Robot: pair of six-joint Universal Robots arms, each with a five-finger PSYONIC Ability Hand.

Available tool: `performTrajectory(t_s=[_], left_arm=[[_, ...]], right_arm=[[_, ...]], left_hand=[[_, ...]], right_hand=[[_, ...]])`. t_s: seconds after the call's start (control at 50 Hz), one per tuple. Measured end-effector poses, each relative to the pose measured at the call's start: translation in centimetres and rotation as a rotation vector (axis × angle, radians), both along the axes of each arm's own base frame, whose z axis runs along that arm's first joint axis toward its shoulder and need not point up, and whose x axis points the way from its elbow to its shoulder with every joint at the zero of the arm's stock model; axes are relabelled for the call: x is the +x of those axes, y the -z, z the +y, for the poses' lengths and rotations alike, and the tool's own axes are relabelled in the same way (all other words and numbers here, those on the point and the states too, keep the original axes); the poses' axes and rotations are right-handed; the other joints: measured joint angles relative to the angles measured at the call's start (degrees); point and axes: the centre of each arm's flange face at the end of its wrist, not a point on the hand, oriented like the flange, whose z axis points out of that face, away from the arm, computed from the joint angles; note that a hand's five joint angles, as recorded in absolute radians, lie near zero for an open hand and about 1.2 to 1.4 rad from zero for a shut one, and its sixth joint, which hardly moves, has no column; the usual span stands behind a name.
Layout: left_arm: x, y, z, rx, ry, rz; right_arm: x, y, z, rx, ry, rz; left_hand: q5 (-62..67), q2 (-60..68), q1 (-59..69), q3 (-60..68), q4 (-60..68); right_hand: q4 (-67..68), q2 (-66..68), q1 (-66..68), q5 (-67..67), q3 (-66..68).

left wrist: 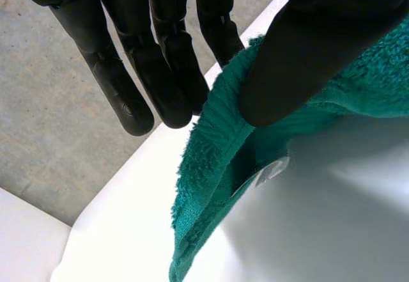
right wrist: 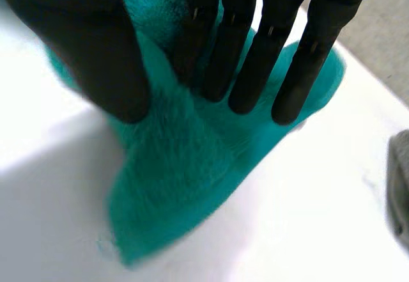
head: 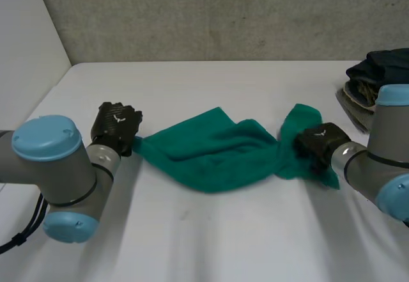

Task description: Fold the laundry.

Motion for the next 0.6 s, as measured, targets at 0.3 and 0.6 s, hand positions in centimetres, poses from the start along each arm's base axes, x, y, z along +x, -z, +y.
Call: performTrajectory(t_s=[0.3,0.6], left_arm=[[0.5,-1.5,0.8,-0.025,-0.006,0.025],[0.6,-1.5,0.7,-0.018,-0.011,0.040]], right_arm=[[-5.4,-3.7,-0.6,0.117,0.189,-0.213],[-7.6,0.0,-1.0,0.185,0.203,-0.298]], left_hand=[[0.00,0.00,0.00,0.00,0.00],[0.00,0.00,0.00,0.00,0.00]], right_hand=[[-20.02,-19.25,-18.50,-21.13,-19.58],[-17.25,-17.16,-17.92,-16.44,-17.16]])
